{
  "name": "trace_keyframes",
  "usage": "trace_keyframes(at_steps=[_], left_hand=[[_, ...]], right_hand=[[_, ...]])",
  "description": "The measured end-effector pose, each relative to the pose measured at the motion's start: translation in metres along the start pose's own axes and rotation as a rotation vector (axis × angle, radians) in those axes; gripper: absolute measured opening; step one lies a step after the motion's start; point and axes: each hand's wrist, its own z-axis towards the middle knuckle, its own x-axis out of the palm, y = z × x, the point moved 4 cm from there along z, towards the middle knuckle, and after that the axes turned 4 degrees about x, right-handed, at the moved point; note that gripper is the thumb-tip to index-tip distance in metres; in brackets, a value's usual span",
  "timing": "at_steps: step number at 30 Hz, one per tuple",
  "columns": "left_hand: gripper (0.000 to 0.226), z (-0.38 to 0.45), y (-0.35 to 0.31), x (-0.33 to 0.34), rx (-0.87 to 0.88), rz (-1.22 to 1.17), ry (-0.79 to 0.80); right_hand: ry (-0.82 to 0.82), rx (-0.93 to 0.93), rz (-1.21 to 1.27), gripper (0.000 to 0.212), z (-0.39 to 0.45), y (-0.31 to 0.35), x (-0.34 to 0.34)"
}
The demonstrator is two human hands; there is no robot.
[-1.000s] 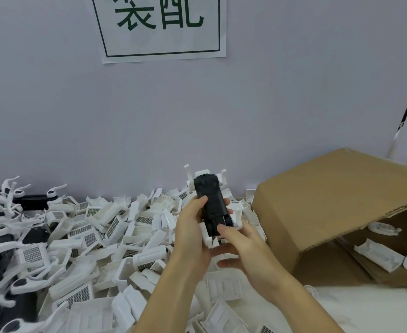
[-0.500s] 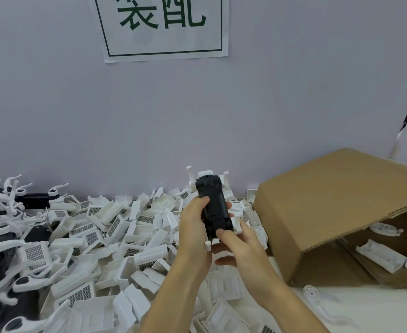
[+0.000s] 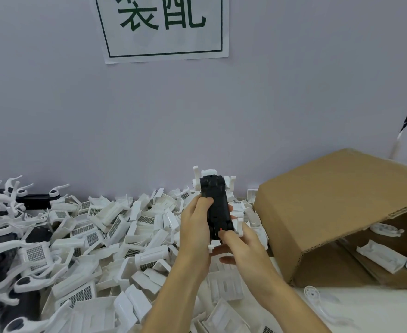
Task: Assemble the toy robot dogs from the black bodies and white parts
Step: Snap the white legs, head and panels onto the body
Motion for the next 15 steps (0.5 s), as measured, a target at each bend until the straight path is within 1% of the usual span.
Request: trace_keyframes(at_steps=[4,8,12,15], left_hand=[[0.022,-0.0003,-0.0001,-0.0009,0.018,0.0,-0.003],[0.035,0.0014,0.0035,-0.002,0.005,-0.006,-0.001],[0.026,0.0016,0.0019,-0.0019,0.024,-0.004,-0.005],[0.025,0.0027,0.0036,-0.0031,0.023,-0.004,-0.013]], right_hand=[[-0.001,0.01,0.032,0.016,-0.0001,0.0009,0.0],[-0.009,0.007,0.01,0.018,0.0011,-0.0005,0.0005],[0.013,0.004,0.008,0.022,0.0003,-0.0013,-0.0005],[0.023,0.012,-0.001,0.021,0.0002,-0.0017,-0.0005]])
